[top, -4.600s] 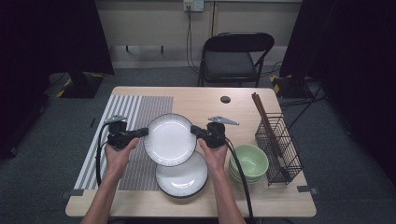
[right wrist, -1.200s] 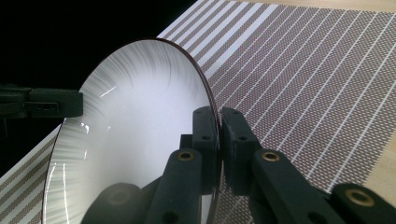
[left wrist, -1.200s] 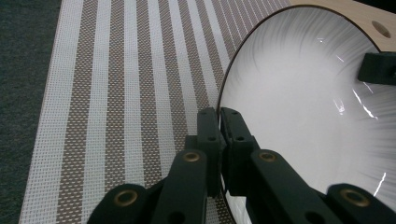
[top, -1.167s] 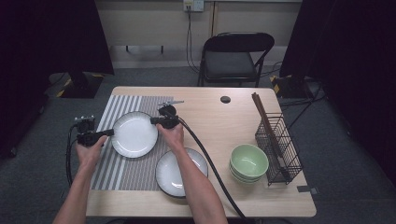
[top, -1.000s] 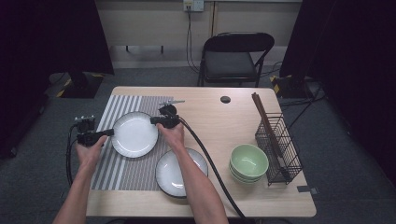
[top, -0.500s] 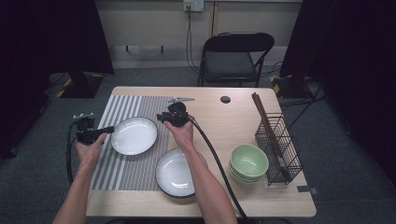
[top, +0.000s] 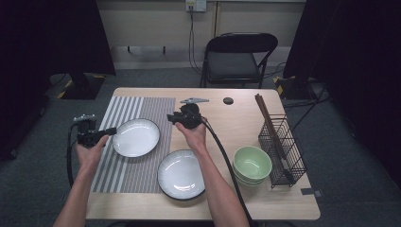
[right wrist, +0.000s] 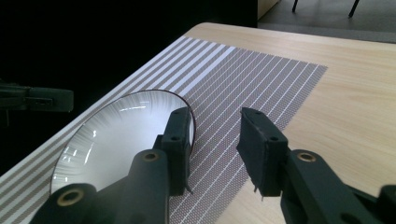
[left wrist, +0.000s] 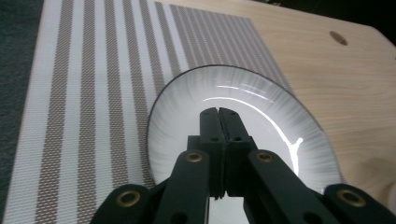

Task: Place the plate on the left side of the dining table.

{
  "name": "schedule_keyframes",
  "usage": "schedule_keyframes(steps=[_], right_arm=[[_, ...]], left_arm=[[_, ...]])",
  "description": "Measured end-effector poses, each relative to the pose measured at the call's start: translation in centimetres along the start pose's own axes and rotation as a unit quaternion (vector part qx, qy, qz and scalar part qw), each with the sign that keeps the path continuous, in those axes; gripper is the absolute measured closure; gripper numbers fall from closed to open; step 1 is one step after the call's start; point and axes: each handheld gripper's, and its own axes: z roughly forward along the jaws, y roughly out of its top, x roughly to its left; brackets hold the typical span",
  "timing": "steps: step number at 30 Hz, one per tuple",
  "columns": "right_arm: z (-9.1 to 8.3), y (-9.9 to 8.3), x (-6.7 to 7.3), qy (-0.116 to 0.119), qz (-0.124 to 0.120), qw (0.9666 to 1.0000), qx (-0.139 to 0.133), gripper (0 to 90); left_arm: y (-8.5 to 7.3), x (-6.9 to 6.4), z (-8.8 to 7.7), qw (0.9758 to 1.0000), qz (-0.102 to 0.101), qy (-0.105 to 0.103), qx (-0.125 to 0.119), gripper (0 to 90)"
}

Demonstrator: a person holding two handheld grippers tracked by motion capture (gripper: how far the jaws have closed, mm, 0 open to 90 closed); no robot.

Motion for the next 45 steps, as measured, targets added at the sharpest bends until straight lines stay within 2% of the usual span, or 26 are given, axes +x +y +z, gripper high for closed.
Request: schedule_keyframes(steps=[1,2,3,5,6,7,9,11,13,15,17,19,21,23,24,26,28,29,30,31,33,35,39,40,43,45], right_arm=[[0.0,0.0,0.0,0.000,0.000,1.0000,0.000,63.7],[-0.8,0.2,-0.1,-0.001,0.000,1.0000,-0.006,63.0],[-1.0,0.2,-0.2,-0.001,0.000,1.0000,-0.007,62.4],[-1.6,0.3,-0.2,-0.001,-0.002,1.0000,-0.007,61.7],[-1.9,0.3,-0.3,-0.001,-0.004,1.0000,-0.009,61.0],[-2.3,0.3,-0.3,-0.003,-0.003,0.9999,-0.011,58.7],[-2.7,0.3,-0.4,0.000,0.006,0.9998,-0.021,58.6],[-3.1,0.3,-0.3,-0.004,0.000,0.9998,-0.020,57.8],[-3.4,0.3,-0.4,-0.002,0.003,0.9998,-0.022,56.9],[-3.9,0.4,-0.3,-0.002,0.005,0.9998,-0.021,54.8],[-4.5,0.6,-0.1,0.009,0.008,0.9997,-0.023,53.0],[-5.0,0.7,-0.1,0.006,0.003,0.9997,-0.023,52.1],[-5.5,0.9,-0.1,0.009,0.007,0.9996,-0.025,50.9],[-6.0,1.0,-0.2,0.001,0.010,0.9996,-0.026,49.4],[-6.0,1.0,-0.2,0.001,0.010,0.9996,-0.026,49.4],[-6.8,1.1,-0.6,-0.005,0.015,0.9994,-0.030,48.9],[-7.2,1.2,-0.7,-0.004,0.016,0.9994,-0.032,48.8],[-7.9,1.2,-0.8,-0.008,0.010,0.9995,-0.031,48.6],[-8.2,1.2,-1.0,-0.012,0.006,0.9994,-0.031,48.6],[-8.5,1.2,-1.0,-0.016,0.005,0.9994,-0.031,48.6],[-9.2,1.1,-1.4,-0.019,-0.001,0.9993,-0.033,49.0],[-9.8,1.0,-1.7,-0.018,-0.001,0.9993,-0.031,49.0],[-11.3,0.9,-2.4,-0.020,-0.001,0.9993,-0.031,47.9],[-11.7,0.9,-2.5,-0.020,-0.001,0.9993,-0.031,47.6],[-13.0,0.8,-2.8,-0.027,-0.006,0.9993,-0.026,46.2],[-13.5,0.8,-3.0,-0.028,-0.009,0.9992,-0.027,45.7]], left_arm=[[0.0,0.0,0.0,1.0000,0.000,0.000,0.000,88.1],[-0.1,-0.5,-0.3,0.9998,0.008,-0.016,-0.006,85.5],[-0.1,-1.1,-0.4,0.9995,0.023,-0.022,-0.007,84.2],[-0.1,-1.8,-0.5,0.9989,0.044,-0.015,-0.004,84.9],[-0.1,-1.8,-0.5,0.9989,0.044,-0.015,-0.004,84.4],[-0.2,-2.5,-0.7,0.9984,0.049,-0.028,-0.008,83.4],[-0.4,-3.3,-1.0,0.9978,0.055,-0.035,-0.009,81.4],[-0.6,-4.0,-1.3,0.9971,0.057,-0.049,-0.015,80.1],[-0.7,-4.4,-1.4,0.9967,0.062,-0.050,-0.016,79.9],[-0.9,-5.4,-1.6,0.9953,0.072,-0.061,-0.022,78.1],[-1.0,-6.1,-1.6,0.9935,0.083,-0.075,-0.023,80.4],[-1.0,-7.0,-1.7,0.9915,0.098,-0.083,-0.024,80.3],[-1.0,-7.2,-1.7,0.9908,0.101,-0.087,-0.025,79.0],[-0.9,-8.5,-1.8,0.9886,0.112,-0.096,-0.027,78.3],[-0.9,-8.5,-1.8,0.9886,0.112,-0.096,-0.027,78.2],[-0.5,-9.6,-1.6,0.9859,0.114,-0.119,-0.028,78.2],[-0.4,-10.2,-1.5,0.9851,0.119,-0.120,-0.029,77.4],[-0.4,-10.6,-1.4,0.9848,0.120,-0.122,-0.027,75.4],[-0.3,-11.3,-1.1,0.9834,0.123,-0.131,-0.027,74.3],[-0.3,-11.3,-1.1,0.9834,0.123,-0.131,-0.027,73.7],[-0.3,-12.5,-0.4,0.9836,0.128,-0.125,-0.022,72.6],[-0.3,-13.3,0.1,0.9828,0.130,-0.130,-0.020,71.4],[-0.2,-14.6,1.1,0.9806,0.137,-0.139,-0.010,67.9],[-0.2,-14.6,1.1,0.9806,0.137,-0.139,-0.010,67.8],[0.5,-15.9,1.7,0.9780,0.144,-0.150,-0.012,67.3],[0.6,-16.4,1.9,0.9772,0.148,-0.151,-0.012,67.1]])
